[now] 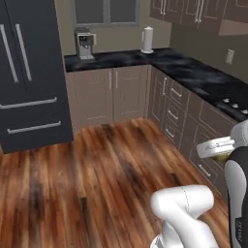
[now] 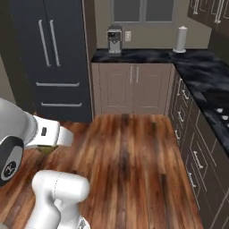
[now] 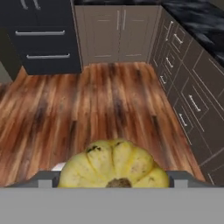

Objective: Pick the squash from the microwave and place it on plate located on the counter.

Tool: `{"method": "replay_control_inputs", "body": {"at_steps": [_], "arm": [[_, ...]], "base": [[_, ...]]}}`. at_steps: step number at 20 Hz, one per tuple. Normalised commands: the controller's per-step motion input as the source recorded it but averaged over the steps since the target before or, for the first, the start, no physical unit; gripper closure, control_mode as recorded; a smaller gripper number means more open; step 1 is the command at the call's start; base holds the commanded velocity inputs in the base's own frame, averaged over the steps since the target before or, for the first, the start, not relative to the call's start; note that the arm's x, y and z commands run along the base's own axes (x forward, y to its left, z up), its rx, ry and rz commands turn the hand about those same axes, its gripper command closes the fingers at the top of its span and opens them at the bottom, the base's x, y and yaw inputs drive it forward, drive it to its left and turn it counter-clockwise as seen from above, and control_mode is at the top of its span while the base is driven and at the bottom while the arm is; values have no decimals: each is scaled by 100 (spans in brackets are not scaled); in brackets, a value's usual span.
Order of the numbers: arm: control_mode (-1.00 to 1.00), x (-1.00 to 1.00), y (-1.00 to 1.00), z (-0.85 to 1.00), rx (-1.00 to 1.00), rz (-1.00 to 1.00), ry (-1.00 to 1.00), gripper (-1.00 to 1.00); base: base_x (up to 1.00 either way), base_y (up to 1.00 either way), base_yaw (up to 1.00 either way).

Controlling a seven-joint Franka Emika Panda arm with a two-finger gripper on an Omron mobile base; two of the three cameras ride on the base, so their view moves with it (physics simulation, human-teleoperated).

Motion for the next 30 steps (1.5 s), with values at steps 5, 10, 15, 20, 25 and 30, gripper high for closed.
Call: {"method": "replay_control_inputs", "body": {"at_steps": [5, 10, 15, 20, 25, 30], "arm": [[100, 0, 0, 0, 0, 0, 0, 100], [100, 0, 0, 0, 0, 0, 0, 100], [100, 0, 0, 0, 0, 0, 0, 100], [100, 0, 0, 0, 0, 0, 0, 100], [100, 0, 0, 0, 0, 0, 0, 100], [100, 0, 0, 0, 0, 0, 0, 100]], "base": [[82, -29, -41], [52, -10, -61], [26, 0, -75], [22, 21, -80], [27, 36, -80], [32, 34, -78]]}}
